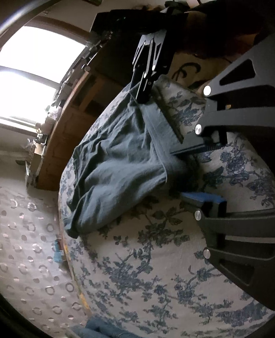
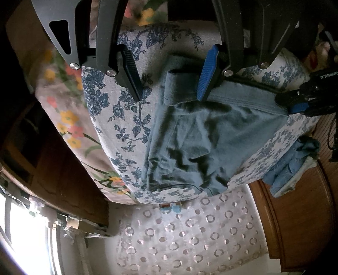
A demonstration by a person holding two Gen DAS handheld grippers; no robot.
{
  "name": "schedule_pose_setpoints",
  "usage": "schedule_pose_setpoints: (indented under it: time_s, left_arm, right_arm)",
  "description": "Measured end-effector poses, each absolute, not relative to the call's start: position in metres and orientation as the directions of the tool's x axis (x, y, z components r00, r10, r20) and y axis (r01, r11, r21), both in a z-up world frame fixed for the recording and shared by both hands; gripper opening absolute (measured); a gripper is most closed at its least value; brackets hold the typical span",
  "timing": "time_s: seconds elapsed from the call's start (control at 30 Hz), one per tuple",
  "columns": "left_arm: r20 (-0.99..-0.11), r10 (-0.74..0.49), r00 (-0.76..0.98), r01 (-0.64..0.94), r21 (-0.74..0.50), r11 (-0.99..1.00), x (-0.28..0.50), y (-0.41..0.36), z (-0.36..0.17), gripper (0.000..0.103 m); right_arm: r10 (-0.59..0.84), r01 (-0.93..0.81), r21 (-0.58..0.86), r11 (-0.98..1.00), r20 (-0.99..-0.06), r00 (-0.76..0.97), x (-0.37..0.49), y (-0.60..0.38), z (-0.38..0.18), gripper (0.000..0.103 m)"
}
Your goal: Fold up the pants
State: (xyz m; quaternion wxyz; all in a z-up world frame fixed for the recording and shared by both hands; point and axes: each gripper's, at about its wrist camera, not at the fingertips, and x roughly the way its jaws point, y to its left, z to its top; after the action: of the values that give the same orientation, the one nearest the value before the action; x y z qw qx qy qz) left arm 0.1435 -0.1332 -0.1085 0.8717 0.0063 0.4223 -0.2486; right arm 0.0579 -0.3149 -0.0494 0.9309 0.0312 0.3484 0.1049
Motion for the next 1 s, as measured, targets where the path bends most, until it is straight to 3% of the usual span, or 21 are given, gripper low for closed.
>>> schedule_pose_setpoints:
  time_s: [0.53, 0.73, 0.77, 0.83, 0.87, 1.0]
  left_arm:
    - [-0.731, -0.472, 0.493, 0.42, -0.276, 0.865, 0.152, -0.135, -0.115, 0.035]
    - [-0.729, -0.471, 0.496, 0.436, -0.26, 0.862, 0.154, -0.141, -0.116, 0.035]
    - [-0.733, -0.463, 0.498, 0.439, -0.247, 0.864, 0.153, -0.142, -0.115, 0.033]
    - [-0.728, -0.467, 0.503, 0.453, -0.238, 0.859, 0.152, -0.142, -0.113, 0.015]
    - [-0.721, -0.476, 0.504, 0.459, -0.243, 0.855, 0.151, -0.142, -0.11, 0.011]
    - [-0.69, -0.493, 0.529, 0.488, -0.227, 0.842, 0.142, -0.142, -0.088, 0.01]
  right_arm:
    - [0.283, -0.222, 0.176, 0.959, -0.646, 0.709, 0.058, -0.313, -0.048, 0.032]
    - [0.334, -0.263, 0.207, 0.942, -0.635, 0.696, 0.06, -0.309, -0.048, 0.015]
    - [0.336, -0.266, 0.206, 0.942, -0.633, 0.698, 0.06, -0.309, -0.048, 0.014]
    - [0.347, -0.272, 0.217, 0.938, -0.622, 0.701, 0.06, -0.31, -0.048, 0.014]
    - [0.36, -0.278, 0.229, 0.933, -0.612, 0.704, 0.059, -0.311, -0.047, 0.013]
    - [0.392, -0.305, 0.247, 0.92, -0.565, 0.726, 0.053, -0.311, -0.032, 0.013]
